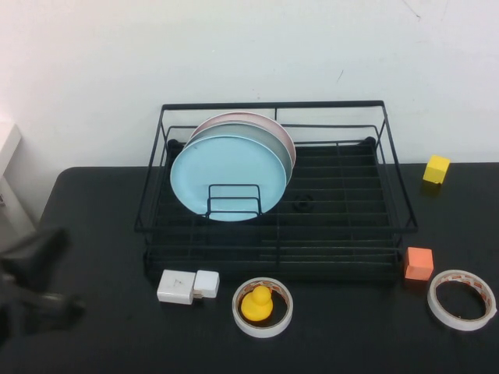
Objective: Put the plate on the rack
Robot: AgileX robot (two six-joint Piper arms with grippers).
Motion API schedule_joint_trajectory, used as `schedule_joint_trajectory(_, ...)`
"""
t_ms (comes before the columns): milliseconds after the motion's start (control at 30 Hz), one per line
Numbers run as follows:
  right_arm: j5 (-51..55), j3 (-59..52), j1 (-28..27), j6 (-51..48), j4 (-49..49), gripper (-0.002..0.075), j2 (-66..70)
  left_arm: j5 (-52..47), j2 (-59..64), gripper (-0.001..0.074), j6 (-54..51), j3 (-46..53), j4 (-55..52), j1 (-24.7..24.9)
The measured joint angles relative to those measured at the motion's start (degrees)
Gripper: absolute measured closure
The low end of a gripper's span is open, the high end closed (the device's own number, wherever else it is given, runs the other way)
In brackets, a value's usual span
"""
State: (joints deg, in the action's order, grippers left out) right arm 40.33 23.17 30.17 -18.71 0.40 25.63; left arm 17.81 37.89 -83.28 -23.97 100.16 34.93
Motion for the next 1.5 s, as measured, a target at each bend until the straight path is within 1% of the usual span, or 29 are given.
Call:
schedule_joint_trajectory(67,0.00,0.00,0.00,0.00,0.14,0.0724,0.00,0.27,-3.07,0.0736,-0.53,0.50,0.23,-4.23)
schedule_joint_trajectory(133,0.00,0.00,0.00,0.00,0.99,0.0724,0.00,-0.98,-6.46,0.0736,-3.36,0.61,0.37,-9.22)
schedule_joint_trajectory(267,0.00,0.00,0.00,0.00,1.44,0.0724,0.00,-6.95,-14.80,0.0736,-11.22,0.61,0.37,-18.55)
schedule_joint_trajectory(367,0.00,0.00,0.00,0.00,2.30,0.0724,0.00,-10.24,-19.90,0.0736,-14.70,0.88,0.25,-22.40)
schedule_joint_trajectory(567,0.00,0.00,0.00,0.00,2.72,0.0724,0.00,-12.18,-25.08,0.0736,-16.12,4.31,0.03,-23.09)
schedule_joint_trajectory(767,0.00,0.00,0.00,0.00,2.81,0.0724,0.00,-12.38,-25.58,0.0736,-15.91,5.60,0.03,-22.55)
schedule_joint_trajectory(833,0.00,0.00,0.00,0.00,2.81,0.0724,0.00,-12.38,-25.94,0.0736,-13.85,5.60,-1.51,-22.00)
schedule_joint_trajectory(900,0.00,0.00,0.00,0.00,2.81,0.0724,0.00,-12.38,-26.76,0.0736,-5.81,6.00,-11.56,-21.90)
schedule_joint_trajectory(933,0.00,0.00,0.00,0.00,2.81,0.0724,0.00,-12.51,-27.14,0.0736,2.73,6.44,-20.73,-22.40)
schedule_joint_trajectory(1000,0.00,0.00,0.00,0.00,2.84,0.0724,0.00,-12.77,-27.41,0.0736,23.20,7.99,-40.57,-23.56)
schedule_joint_trajectory(1067,0.00,0.00,0.00,0.00,2.84,0.0724,0.00,-14.58,-27.73,0.0736,44.91,9.80,-56.76,-25.67)
schedule_joint_trajectory(1100,0.00,0.00,0.00,0.00,2.84,0.0724,0.00,-15.94,-28.06,0.0736,52.56,10.49,-61.48,-26.76)
schedule_joint_trajectory(1133,0.00,0.00,0.00,0.00,2.84,0.0724,0.00,-17.81,-28.75,0.0736,57.71,11.34,-66.18,-27.69)
schedule_joint_trajectory(1167,0.00,0.00,0.00,0.00,2.84,0.0724,0.00,-19.99,-29.69,0.0736,60.99,12.13,-69.61,-28.27)
schedule_joint_trajectory(1267,0.00,0.00,0.00,0.00,2.84,0.0724,0.00,-24.18,-33.31,0.0736,66.24,14.78,-74.83,-28.86)
schedule_joint_trajectory(1367,0.00,0.00,0.00,0.00,2.84,0.0724,0.00,-24.85,-37.11,0.0736,71.95,18.36,-79.17,-28.86)
schedule_joint_trajectory(1500,0.00,0.00,0.00,0.00,2.94,0.0724,0.00,-24.96,-38.35,0.0736,84.40,23.59,-89.32,-28.86)
